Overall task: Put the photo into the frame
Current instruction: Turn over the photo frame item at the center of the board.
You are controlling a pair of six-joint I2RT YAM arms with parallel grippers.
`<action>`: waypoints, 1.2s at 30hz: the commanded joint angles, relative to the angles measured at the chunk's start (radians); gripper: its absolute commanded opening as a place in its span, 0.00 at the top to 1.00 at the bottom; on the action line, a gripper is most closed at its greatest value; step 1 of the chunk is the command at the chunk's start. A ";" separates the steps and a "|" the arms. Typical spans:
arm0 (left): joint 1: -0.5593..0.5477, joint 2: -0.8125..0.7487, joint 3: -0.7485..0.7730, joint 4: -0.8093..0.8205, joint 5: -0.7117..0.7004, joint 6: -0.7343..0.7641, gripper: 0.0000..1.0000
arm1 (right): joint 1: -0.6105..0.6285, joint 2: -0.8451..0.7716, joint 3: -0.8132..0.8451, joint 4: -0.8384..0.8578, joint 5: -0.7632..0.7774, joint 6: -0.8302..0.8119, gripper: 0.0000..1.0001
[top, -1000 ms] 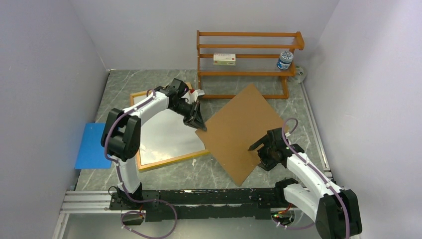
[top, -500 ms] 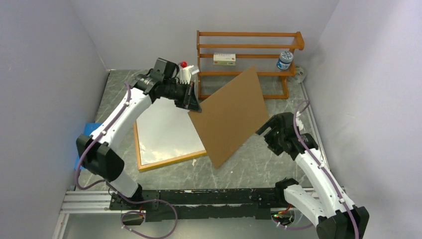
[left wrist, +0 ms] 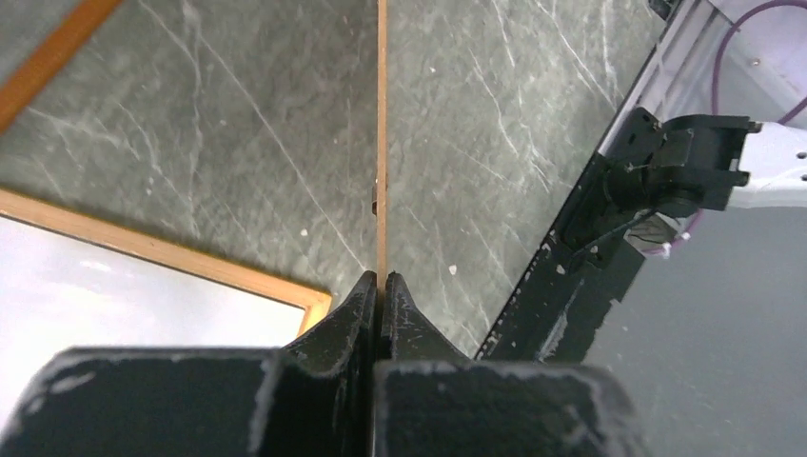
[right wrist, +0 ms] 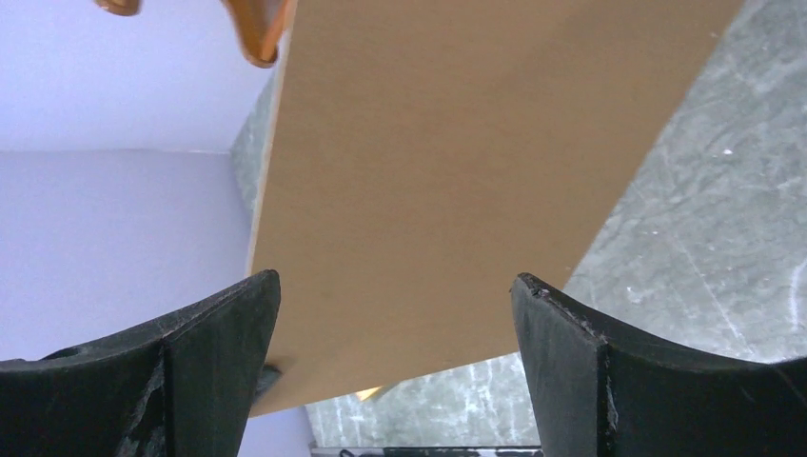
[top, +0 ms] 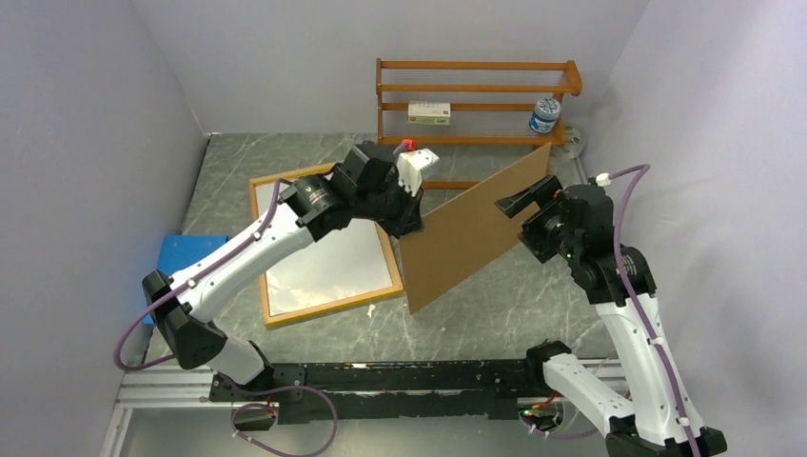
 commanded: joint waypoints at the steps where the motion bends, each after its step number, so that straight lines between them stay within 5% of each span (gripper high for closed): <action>1: -0.063 -0.089 -0.023 0.199 -0.137 0.075 0.97 | 0.003 0.017 0.092 -0.046 -0.013 0.039 0.06; 21: -0.343 -0.086 -0.078 0.337 -0.387 0.557 0.97 | 0.002 -0.016 0.017 -0.089 0.083 0.327 0.26; 25: -0.392 -0.095 -0.116 0.379 -0.461 0.648 0.97 | 0.002 -0.044 -0.021 -0.098 0.092 0.379 0.59; 32: -0.410 -0.121 -0.139 0.379 -0.504 0.655 0.97 | 0.002 -0.099 -0.028 -0.137 0.130 0.436 1.00; 34: -0.411 -0.127 -0.113 0.336 -0.496 0.620 0.84 | 0.002 -0.111 -0.021 -0.149 0.146 0.441 1.00; 36: -0.411 -0.137 -0.091 0.290 -0.491 0.563 0.56 | 0.002 -0.121 -0.004 -0.170 0.164 0.442 1.00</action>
